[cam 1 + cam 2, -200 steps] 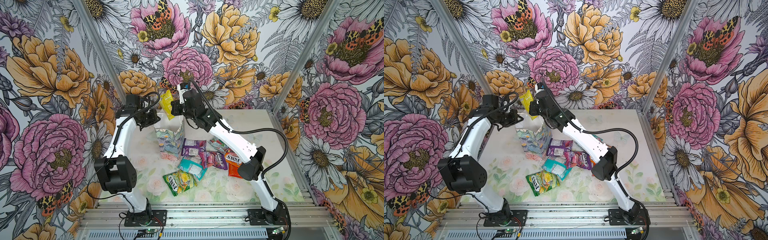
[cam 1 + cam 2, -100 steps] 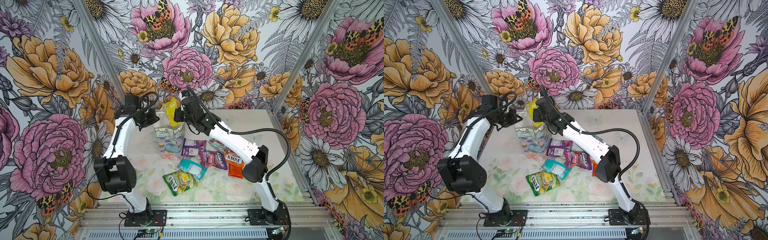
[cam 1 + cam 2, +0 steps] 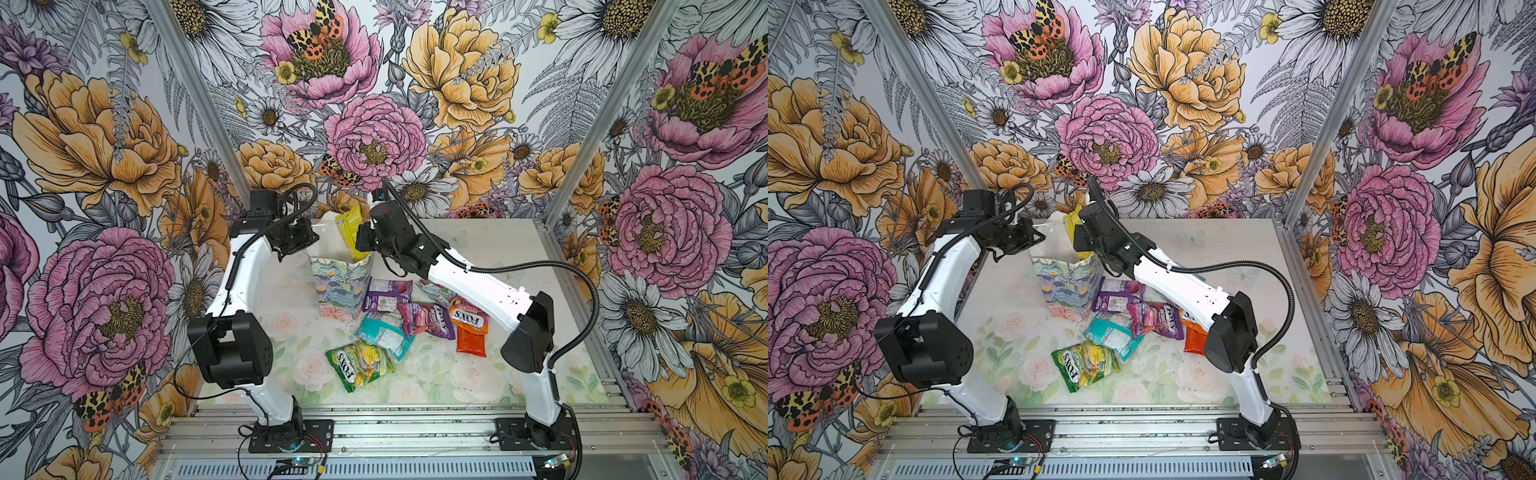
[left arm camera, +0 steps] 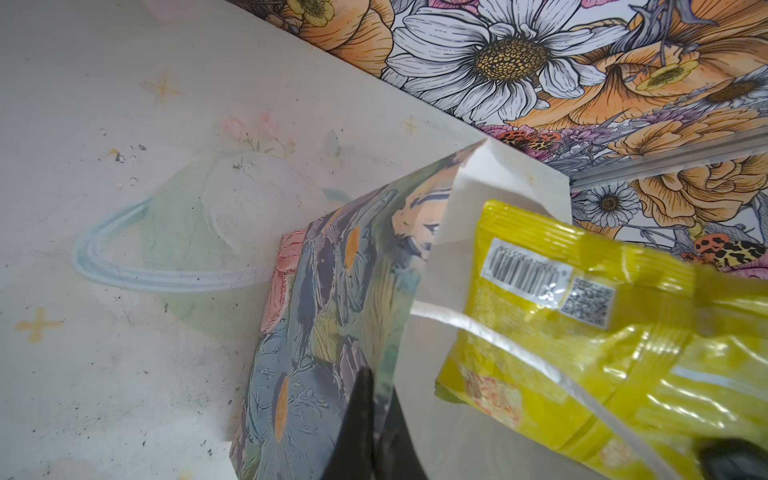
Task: Place the snacks into the paper bag
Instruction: 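Lower the yellow packet into the bag opening held by the left gripper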
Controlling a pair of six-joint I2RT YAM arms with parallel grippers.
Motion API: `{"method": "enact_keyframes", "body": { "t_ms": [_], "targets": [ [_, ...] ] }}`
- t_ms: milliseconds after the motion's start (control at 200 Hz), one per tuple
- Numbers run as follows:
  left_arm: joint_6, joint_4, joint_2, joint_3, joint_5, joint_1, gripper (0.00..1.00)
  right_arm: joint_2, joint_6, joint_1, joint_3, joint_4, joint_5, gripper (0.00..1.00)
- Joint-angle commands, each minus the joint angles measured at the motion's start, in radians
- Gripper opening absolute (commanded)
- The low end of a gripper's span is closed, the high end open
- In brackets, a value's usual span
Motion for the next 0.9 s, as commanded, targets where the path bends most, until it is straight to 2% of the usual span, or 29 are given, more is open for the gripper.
{"method": "enact_keyframes", "body": {
  "t_ms": [0,215,440,565,655,896],
  "targets": [
    [-0.008,0.026,-0.021,-0.011,0.006,0.005,0.0,-0.03,0.038,0.006,-0.011,0.046,-0.041,0.0],
    [-0.007,0.026,-0.022,-0.01,0.005,0.005,0.0,0.014,0.091,0.007,0.01,0.065,-0.131,0.0],
    [-0.003,0.026,-0.019,-0.01,0.004,0.005,0.0,0.036,0.111,0.007,0.027,0.063,-0.173,0.0],
    [-0.001,0.027,-0.02,-0.01,0.002,0.006,0.0,0.024,0.097,0.002,0.031,0.064,-0.173,0.24],
    [-0.002,0.026,-0.019,-0.01,0.005,0.007,0.0,0.014,0.073,-0.003,0.043,0.064,-0.17,0.37],
    [0.0,0.026,-0.021,-0.011,0.002,0.01,0.0,-0.036,-0.024,-0.015,0.097,0.065,-0.17,0.59]
  ]
}}
